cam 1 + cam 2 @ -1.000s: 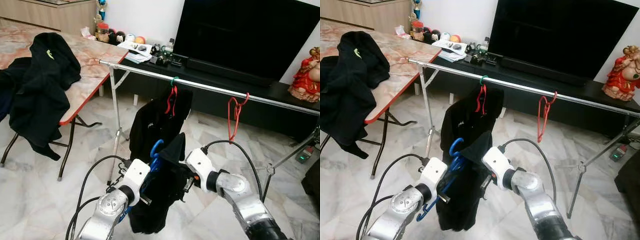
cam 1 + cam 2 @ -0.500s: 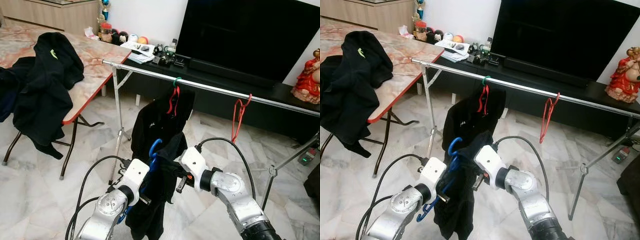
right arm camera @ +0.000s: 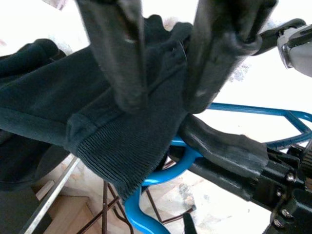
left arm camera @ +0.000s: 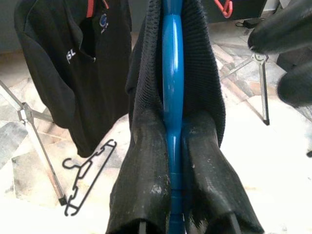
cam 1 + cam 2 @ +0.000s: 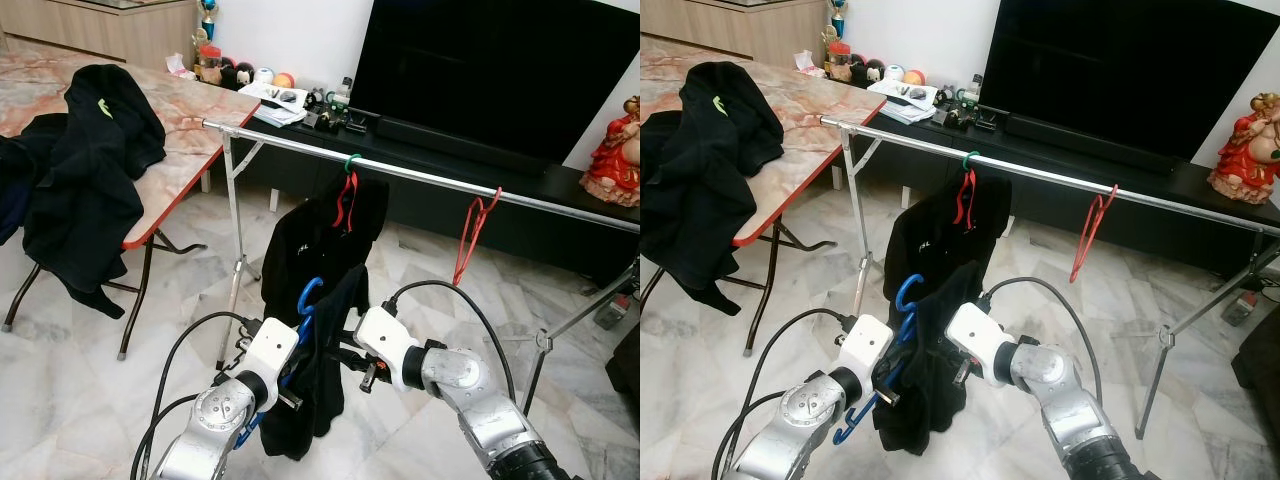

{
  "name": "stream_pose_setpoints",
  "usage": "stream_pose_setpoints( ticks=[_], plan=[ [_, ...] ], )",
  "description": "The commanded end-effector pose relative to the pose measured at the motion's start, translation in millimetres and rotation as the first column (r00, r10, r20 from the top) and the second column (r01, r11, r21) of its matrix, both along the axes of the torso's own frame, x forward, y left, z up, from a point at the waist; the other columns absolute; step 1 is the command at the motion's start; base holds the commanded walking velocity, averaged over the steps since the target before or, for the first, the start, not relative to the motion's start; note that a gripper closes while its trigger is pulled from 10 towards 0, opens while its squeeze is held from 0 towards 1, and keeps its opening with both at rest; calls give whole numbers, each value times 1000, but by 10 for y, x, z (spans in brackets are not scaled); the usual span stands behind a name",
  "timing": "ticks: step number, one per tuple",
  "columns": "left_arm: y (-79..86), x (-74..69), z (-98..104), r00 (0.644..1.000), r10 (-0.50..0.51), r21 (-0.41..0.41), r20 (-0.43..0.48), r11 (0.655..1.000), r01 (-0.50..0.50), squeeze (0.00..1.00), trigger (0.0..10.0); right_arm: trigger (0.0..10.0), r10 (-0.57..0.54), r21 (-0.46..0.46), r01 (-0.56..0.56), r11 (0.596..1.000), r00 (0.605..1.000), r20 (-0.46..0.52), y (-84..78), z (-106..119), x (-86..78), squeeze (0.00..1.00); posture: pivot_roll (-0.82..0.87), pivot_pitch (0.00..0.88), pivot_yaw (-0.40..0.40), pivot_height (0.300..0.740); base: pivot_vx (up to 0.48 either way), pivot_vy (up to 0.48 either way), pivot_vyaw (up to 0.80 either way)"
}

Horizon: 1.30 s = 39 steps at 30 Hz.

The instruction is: Hang hanger

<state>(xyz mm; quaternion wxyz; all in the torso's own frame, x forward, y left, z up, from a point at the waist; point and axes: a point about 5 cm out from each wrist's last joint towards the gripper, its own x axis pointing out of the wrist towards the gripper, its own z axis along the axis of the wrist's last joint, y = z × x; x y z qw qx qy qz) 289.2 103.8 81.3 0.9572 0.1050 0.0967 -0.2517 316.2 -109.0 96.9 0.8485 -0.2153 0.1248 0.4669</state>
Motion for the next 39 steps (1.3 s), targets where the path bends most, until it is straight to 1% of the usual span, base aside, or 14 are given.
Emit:
stream_pose_setpoints(
  ticks=[1, 2, 4, 7, 13, 16, 17, 18, 19, 20, 24, 25, 32, 39],
  plan=[
    [-63, 26, 86, 999, -18, -41, 39, 999, 20, 0, 10000, 10000, -22, -19, 23, 1000, 999, 41, -85, 72, 26, 1000, 186, 0, -192, 740, 0, 0, 0],
    [-63, 26, 86, 999, -18, -41, 39, 999, 20, 0, 10000, 10000, -22, -19, 23, 1000, 999, 41, -85, 72, 26, 1000, 186, 0, -192, 740, 0, 0, 0],
    [-46, -10, 45, 998, -62, -14, 20, 998, 62, 0, 10000, 10000, -156, -25, 161, 987, 978, 136, -252, 220, 201, 1000, 177, 0, -190, 740, 0, 0, 0],
    [-22, -68, -26, 990, -138, 27, -27, 990, 139, 0, 10000, 10000, -354, 68, 349, 935, 895, 272, -545, 567, 455, 1000, 178, 0, -190, 740, 0, 0, 0],
    [-56, -128, -78, 980, -192, 42, -58, 980, 195, 0, 10000, 10000, -362, 67, 359, 931, 880, 307, -670, 731, 539, 1000, 181, 0, -197, 740, 0, 0, 0],
    [-88, -188, -91, 964, -254, 36, -79, 966, 257, 0, 10000, 10000, -232, 8, 239, 971, 933, 276, -649, 705, 502, 941, 181, 0, -200, 740, 0, 0, 0],
    [-92, -211, -90, 956, -282, 39, -84, 958, 285, 0, 10000, 10000, -148, -27, 160, 987, 954, 261, -622, 669, 457, 643, 182, 0, -200, 740, 0, 0, 0],
    [-89, -229, -86, 948, -307, 44, -89, 949, 312, 0, 10000, 10000, -82, -52, 98, 994, 966, 245, -603, 627, 424, 75, 185, 0, -202, 740, 0, 0, 0],
    [-80, -245, -81, 939, -332, 48, -95, 940, 337, 0, 10000, 10000, 4, -86, 15, 996, 976, 220, -590, 573, 374, 0, 186, 0, -202, 740, 0, 0, 0],
    [-60, -259, -74, 927, -361, 57, -106, 928, 368, 0, 10000, 10000, 78, -114, -57, 992, 978, 193, -590, 523, 328, 0, 191, 0, -203, 740, 0, 0, 0],
    [1, -276, -63, 900, -412, 79, -144, 902, 425, 0, 10000, 10000, 147, -138, -134, 981, 984, 95, -668, 479, 294, 0, 195, 0, -205, 740, 0, 0, 0],
    [28, -286, -57, 883, -439, 87, -164, 886, 456, 0, 10000, 10000, 224, -137, -218, 966, 974, 34, -717, 485, 242, 1000, 195, 0, -207, 740, 0, 0, 0],
    [58, -316, -8, 832, -515, 78, -207, 839, 539, 0, 10000, 10000, 358, -161, -369, 915, 929, -94, -856, 469, 161, 1000, 191, 0, -208, 740, 0, 0, 0],
    [28, -318, 84, 796, -564, 82, -220, 802, 591, 0, 10000, 10000, 452, -200, -468, 861, 884, -124, -743, 361, 113, 1000, 198, 0, -205, 740, 0, 0, 0]
  ],
)
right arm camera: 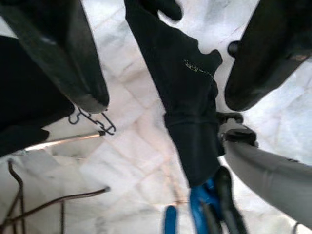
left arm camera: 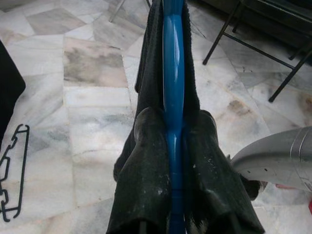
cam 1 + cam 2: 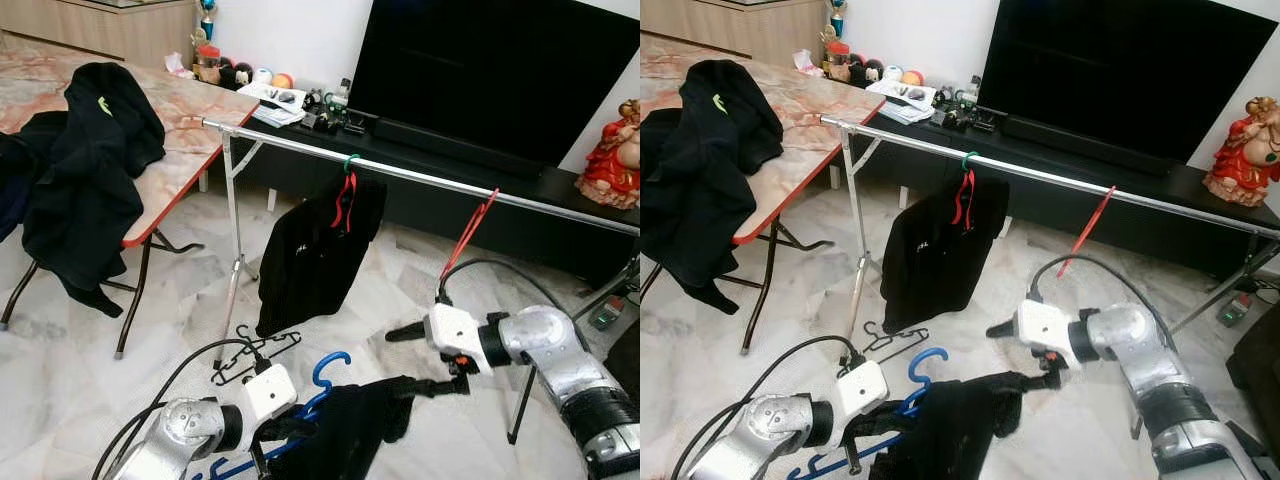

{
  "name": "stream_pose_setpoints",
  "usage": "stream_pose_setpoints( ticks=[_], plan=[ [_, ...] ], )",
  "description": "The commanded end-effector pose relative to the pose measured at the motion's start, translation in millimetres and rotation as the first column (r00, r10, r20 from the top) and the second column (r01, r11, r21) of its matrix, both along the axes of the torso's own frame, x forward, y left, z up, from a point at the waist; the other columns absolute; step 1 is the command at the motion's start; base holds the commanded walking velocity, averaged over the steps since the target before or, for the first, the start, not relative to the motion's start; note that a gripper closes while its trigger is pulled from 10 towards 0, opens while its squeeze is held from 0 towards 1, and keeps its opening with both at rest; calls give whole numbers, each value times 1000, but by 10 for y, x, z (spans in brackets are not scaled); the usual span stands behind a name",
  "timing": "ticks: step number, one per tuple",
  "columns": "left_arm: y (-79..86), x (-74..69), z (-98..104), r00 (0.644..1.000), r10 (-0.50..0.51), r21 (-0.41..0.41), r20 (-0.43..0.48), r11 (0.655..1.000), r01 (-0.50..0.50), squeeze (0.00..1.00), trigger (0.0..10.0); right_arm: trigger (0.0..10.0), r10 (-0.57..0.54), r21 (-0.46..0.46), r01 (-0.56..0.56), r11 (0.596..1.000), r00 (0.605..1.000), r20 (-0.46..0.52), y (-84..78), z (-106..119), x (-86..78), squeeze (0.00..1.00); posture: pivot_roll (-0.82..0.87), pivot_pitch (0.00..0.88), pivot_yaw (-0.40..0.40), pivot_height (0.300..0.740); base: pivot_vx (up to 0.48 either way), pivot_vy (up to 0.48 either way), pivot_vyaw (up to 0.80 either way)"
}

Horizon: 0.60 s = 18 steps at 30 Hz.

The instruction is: Hang hanger

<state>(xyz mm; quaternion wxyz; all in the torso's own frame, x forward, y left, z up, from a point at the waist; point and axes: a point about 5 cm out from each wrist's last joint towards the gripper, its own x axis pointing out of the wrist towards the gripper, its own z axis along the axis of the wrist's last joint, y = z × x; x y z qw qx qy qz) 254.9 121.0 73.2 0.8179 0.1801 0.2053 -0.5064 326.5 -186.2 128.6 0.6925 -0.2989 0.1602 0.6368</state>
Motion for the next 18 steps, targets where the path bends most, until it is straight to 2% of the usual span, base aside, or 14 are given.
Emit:
stream_pose_setpoints(
  ticks=[1, 4, 5, 14, 18],
  plan=[
    [-153, 34, 183, 996, -67, -54, 51, 996, 70, 0, 10000, 10000, 61, -31, -60, 998, 998, 28, 61, 25, 2, 1000, 199, 0, -204, 740, 0, 0, 0],
    [-173, 47, 222, 995, -83, -60, 53, 994, 86, 0, 10000, 10000, 103, -37, -101, 994, 994, 44, 129, -1, -11, 1000, 201, 0, -204, 740, 0, 0, 0],
    [-200, 41, 255, 993, -105, -70, 50, 992, 109, 0, 10000, 10000, 112, -19, -111, 994, 993, 44, 203, -15, 0, 0, 198, 0, -203, 740, 0, 0, 0],
    [-283, 21, 333, 985, -165, -76, 45, 983, 168, 0, 10000, 10000, 168, -40, -166, 985, 985, 50, 346, -96, -13, 0, 211, 0, -207, 740, 0, 0, 0],
    [-306, 8, 348, 984, -176, -83, 40, 980, 179, 0, 10000, 10000, 184, -60, -181, 982, 982, 38, 347, -109, -13, 0, 212, 0, -208, 740, 0, 0, 0]
  ],
)
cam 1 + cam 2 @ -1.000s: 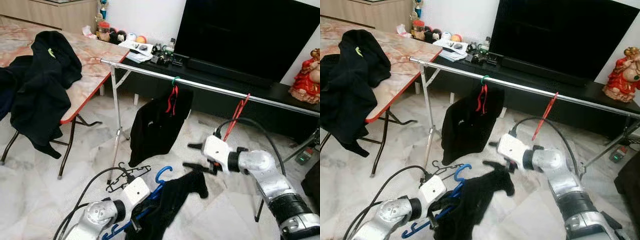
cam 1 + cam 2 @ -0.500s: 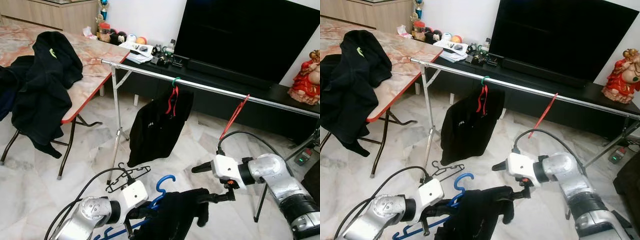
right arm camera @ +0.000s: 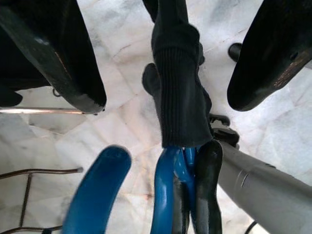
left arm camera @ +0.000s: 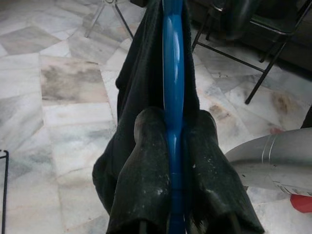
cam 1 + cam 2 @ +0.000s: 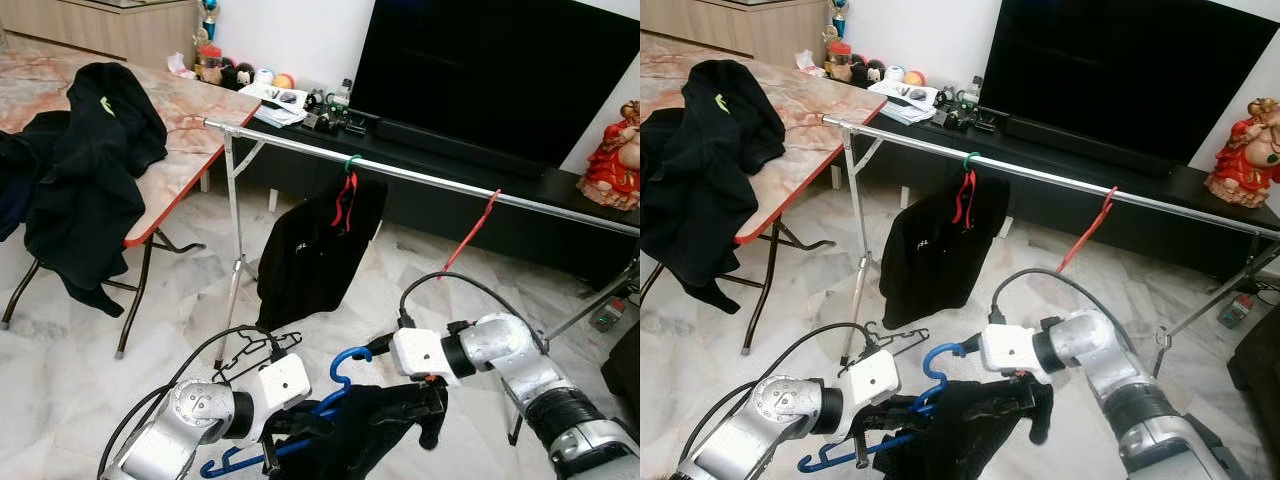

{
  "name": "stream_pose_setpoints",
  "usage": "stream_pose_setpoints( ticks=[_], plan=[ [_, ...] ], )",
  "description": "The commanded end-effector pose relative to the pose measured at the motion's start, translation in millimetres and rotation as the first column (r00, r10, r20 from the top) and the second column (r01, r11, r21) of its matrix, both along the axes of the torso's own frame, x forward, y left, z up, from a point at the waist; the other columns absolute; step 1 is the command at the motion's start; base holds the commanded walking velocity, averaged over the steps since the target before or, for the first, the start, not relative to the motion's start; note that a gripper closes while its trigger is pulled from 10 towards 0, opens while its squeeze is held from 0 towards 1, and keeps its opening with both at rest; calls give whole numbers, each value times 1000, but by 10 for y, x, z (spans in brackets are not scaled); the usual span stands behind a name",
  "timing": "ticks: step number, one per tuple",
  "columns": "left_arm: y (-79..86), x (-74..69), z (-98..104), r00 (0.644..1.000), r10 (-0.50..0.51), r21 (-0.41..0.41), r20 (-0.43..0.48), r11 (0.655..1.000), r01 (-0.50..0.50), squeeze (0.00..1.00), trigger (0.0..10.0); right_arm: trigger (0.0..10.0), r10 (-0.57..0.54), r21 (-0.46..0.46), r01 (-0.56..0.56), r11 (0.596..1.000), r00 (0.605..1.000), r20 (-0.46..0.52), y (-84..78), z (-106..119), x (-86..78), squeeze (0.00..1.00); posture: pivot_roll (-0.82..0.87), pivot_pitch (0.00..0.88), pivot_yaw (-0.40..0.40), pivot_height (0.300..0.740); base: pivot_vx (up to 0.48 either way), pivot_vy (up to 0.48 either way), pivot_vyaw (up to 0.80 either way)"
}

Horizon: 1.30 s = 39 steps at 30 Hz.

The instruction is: Hang hanger

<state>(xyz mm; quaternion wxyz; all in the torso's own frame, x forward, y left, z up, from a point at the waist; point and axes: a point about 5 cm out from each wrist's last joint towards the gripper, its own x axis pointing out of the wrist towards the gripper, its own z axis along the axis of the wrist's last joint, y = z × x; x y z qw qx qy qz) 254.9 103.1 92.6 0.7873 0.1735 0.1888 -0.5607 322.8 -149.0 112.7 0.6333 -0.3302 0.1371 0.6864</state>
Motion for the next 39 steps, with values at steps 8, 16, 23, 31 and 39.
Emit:
stream_pose_setpoints(
  ticks=[8, 16, 23, 31, 39],
  plan=[
    [-192, -19, 190, 995, -84, -52, 54, 995, 87, 0, 10000, 10000, 27, -68, -25, 997, 999, 21, -46, -12, 8, 0, 218, 0, -214, 740, 0, 0, 0],
    [-255, -14, 269, 992, -101, -71, 73, 992, 106, 0, 10000, 10000, 16, -69, -16, 997, 1000, -12, -12, -81, -6, 0, 216, 0, -219, 740, 0, 0, 0],
    [-255, -9, 302, 992, -99, -76, 81, 992, 105, 0, 10000, 0, 17, -70, -20, 997, 999, -41, 0, -121, -24, 0, 217, 0, -217, 740, 0, 0, 0],
    [-244, 43, 370, 992, -80, -89, 101, 992, 89, 0, 10000, 0, 12, -77, -17, 997, 998, -60, 1, -145, -30, 0, 220, 0, -216, 740, 0, 0, 0],
    [-270, 49, 391, 991, -81, -100, 110, 991, 92, 0, 10000, 0, 13, -51, -18, 999, 996, -83, 4, -164, -54, 0, 216, 0, -212, 740, 0, 0, 0]
  ],
)
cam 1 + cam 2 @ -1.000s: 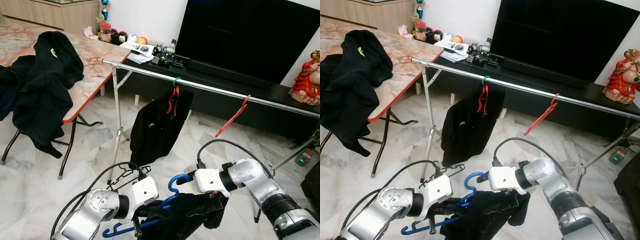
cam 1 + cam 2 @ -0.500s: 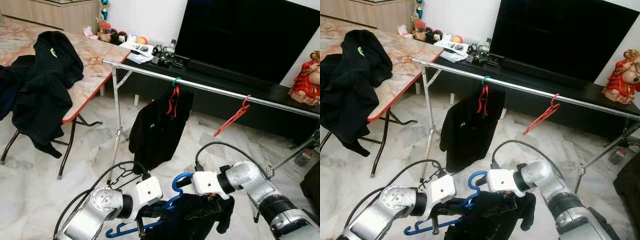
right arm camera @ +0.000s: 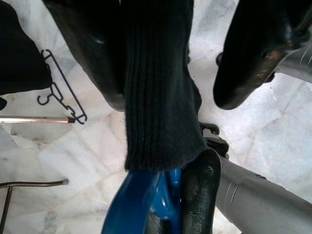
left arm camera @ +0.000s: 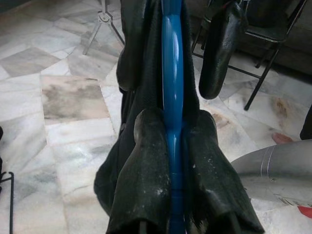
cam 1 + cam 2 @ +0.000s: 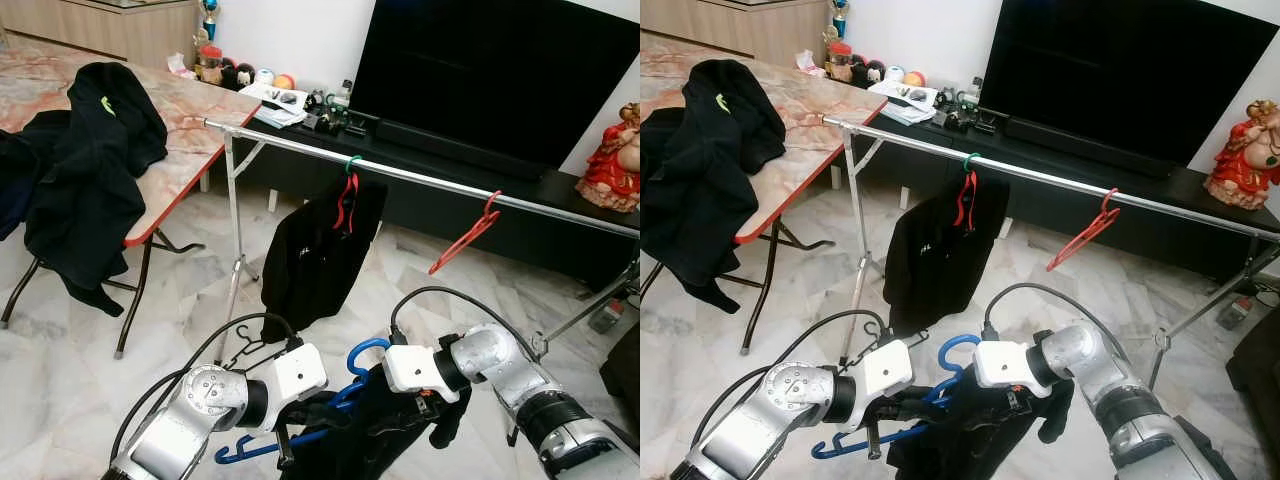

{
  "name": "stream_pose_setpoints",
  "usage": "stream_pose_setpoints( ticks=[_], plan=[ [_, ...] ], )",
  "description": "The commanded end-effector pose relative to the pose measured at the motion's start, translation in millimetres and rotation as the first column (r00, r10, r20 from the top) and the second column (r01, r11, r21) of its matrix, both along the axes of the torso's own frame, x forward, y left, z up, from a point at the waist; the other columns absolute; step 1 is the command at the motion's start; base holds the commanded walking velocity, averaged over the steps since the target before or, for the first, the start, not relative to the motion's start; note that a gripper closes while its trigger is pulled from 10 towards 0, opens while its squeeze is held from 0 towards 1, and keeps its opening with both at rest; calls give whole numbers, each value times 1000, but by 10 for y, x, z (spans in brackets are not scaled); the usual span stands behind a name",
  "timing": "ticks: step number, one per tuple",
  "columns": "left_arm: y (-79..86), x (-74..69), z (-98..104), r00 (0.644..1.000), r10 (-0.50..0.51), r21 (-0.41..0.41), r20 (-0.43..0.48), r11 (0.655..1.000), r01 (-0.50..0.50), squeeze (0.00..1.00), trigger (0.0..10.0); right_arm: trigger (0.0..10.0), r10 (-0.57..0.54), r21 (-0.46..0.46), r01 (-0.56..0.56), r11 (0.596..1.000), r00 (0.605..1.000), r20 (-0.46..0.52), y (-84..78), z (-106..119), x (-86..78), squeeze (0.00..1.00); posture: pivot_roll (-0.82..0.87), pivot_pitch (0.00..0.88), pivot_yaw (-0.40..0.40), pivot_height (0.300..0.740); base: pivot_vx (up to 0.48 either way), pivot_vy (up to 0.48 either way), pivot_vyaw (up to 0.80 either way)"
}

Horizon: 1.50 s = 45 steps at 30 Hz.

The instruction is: Hang hanger

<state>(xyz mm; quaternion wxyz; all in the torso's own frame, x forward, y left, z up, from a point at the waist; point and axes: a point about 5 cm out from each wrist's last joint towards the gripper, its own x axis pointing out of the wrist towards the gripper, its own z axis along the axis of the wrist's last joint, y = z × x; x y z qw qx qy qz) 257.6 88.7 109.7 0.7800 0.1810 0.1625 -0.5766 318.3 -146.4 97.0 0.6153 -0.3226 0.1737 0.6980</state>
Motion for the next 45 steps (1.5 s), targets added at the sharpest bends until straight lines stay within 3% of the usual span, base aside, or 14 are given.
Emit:
stream_pose_setpoints(
  ticks=[1, 35, 36, 37, 41, 45],
  plan=[
    [-128, 23, 221, 997, -40, -84, 65, 995, 46, 0, 10000, 0, 2, -1, -2, 1000, 1000, -14, -23, -4, -9, 0, 216, 0, -212, 740, 0, 0, 0],
    [-126, 96, 269, 993, -39, -65, 110, 997, 47, 0, 10000, 0, 61, 20, -60, 998, 997, -49, 44, -6, -54, 0, 216, 0, -215, 740, 0, 0, 0],
    [-127, 94, 272, 993, -44, -67, 107, 996, 51, 24, 10000, 0, 62, 21, -61, 998, 997, -50, 47, -7, -55, 0, 216, 0, -214, 740, 0, 0, 0],
    [-124, 83, 271, 994, -56, -68, 98, 996, 63, 1000, 10000, 0, 63, 23, -62, 998, 997, -50, 51, -9, -57, 0, 216, 0, -215, 740, 0, 0, 0],
    [-102, 71, 261, 994, -64, -63, 91, 996, 69, 1000, 10000, 0, 60, 22, -59, 998, 997, -48, 51, -13, -57, 0, 212, 0, -214, 740, 0, 0, 0],
    [29, 74, 247, 995, -70, -21, 66, 997, 71, 1000, 10000, 0, 48, 8, -48, 999, 998, -44, 31, -31, -57, 0, 215, 0, -214, 740, 0, 0, 0]
  ],
)
